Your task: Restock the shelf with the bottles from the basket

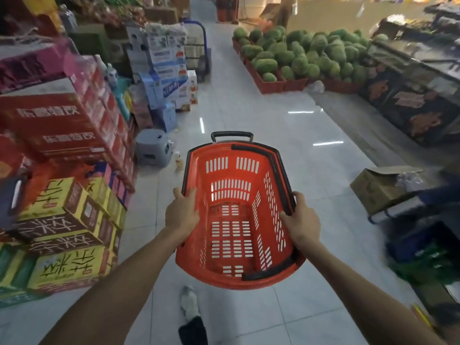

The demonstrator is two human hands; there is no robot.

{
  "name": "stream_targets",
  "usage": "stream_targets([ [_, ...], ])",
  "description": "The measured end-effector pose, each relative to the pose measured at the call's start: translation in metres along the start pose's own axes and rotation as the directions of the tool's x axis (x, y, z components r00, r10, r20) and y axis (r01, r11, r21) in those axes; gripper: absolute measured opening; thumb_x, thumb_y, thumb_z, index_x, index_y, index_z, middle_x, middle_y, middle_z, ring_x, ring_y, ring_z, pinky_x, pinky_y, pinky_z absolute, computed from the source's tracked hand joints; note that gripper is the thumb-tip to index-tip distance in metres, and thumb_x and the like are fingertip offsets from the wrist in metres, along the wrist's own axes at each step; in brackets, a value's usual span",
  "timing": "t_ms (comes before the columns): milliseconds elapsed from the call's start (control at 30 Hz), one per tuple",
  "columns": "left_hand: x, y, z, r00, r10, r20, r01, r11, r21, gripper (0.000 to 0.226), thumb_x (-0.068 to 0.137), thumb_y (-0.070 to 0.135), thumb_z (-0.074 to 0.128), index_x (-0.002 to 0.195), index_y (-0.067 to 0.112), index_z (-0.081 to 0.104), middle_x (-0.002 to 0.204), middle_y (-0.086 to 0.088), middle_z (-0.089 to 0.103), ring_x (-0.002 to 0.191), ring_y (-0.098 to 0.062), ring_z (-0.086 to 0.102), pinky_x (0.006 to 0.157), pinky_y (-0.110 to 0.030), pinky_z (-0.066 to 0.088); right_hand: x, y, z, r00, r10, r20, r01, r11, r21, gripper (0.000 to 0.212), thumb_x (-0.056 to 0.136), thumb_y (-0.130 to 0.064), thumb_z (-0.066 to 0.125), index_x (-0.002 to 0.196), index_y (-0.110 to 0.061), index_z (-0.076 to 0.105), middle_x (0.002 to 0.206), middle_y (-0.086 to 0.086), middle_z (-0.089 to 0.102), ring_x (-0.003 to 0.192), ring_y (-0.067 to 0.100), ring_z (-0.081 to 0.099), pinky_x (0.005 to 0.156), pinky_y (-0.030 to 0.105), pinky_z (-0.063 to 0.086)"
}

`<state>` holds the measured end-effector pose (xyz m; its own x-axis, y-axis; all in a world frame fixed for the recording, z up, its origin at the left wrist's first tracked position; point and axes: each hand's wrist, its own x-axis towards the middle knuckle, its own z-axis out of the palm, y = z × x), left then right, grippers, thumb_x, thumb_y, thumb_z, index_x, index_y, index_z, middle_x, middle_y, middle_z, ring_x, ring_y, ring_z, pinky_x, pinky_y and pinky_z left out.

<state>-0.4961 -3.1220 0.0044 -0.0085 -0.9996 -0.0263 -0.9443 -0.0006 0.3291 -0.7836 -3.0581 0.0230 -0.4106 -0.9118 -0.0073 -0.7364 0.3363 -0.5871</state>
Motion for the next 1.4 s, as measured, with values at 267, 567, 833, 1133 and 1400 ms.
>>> stream_targets([
  [267,0.15,-0.092,0.111,0.978,-0.112,0.177,0.123,0.991,-0.054,0.09,0.1,0.045,0.06,0.164,0.021,0.001,0.133,-0.018,0.046,0.08,-0.022,0.062,0.069,-0.036,0.057,0.108,0.001,0.183,0.93,0.352,0.11,-0.358,0.933,0.039,0.049,0.069,-0.054,0.066,0.106,-0.023,0.071,0.082,-0.009,0.074,0.067,0.01,0.071,0.07,0.039,0.064],
  [567,0.234,-0.186,0.29,0.83,-0.393,0.397,0.414,0.91,0.035,0.053,0.093,0.031,0.072,0.128,0.003,0.044,0.124,-0.017,0.059,0.098,-0.035,0.068,0.068,-0.038,0.049,0.163,0.066,0.372,0.869,0.434,0.236,-0.433,0.899,-0.058,0.023,0.087,-0.046,0.066,0.104,-0.032,0.06,0.082,-0.02,0.067,0.068,0.004,0.068,0.059,0.023,0.055],
  [833,0.295,-0.233,0.461,0.645,-0.517,0.563,0.61,0.792,0.028,0.05,0.089,0.024,0.079,0.123,0.005,0.048,0.115,-0.013,0.064,0.089,-0.028,0.063,0.07,-0.037,0.051,0.225,0.164,0.51,0.849,0.483,0.215,-0.465,0.875,-0.134,0.041,0.088,-0.054,0.067,0.114,-0.027,0.053,0.084,-0.019,0.061,0.067,0.0,0.063,0.062,0.024,0.051],
  [1133,0.342,-0.229,0.557,0.761,-0.478,0.439,0.54,0.842,-0.02,0.04,0.092,0.024,0.073,0.123,0.011,0.052,0.118,-0.011,0.065,0.099,-0.03,0.068,0.08,-0.044,0.059,0.26,0.235,0.589,0.829,0.484,0.278,-0.477,0.873,-0.098,0.052,0.092,-0.054,0.063,0.131,-0.026,0.043,0.108,-0.014,0.06,0.086,0.01,0.064,0.073,0.031,0.054],
  [1400,0.328,-0.226,0.523,0.75,-0.31,0.584,0.355,0.934,0.04,0.064,0.075,0.06,0.06,0.128,0.027,0.052,0.115,-0.003,0.066,0.093,-0.023,0.069,0.08,-0.045,0.062,0.254,0.223,0.559,0.739,0.501,0.451,-0.406,0.865,-0.295,0.07,0.08,-0.07,0.062,0.133,-0.028,0.044,0.117,-0.003,0.066,0.097,0.022,0.07,0.081,0.048,0.063],
])
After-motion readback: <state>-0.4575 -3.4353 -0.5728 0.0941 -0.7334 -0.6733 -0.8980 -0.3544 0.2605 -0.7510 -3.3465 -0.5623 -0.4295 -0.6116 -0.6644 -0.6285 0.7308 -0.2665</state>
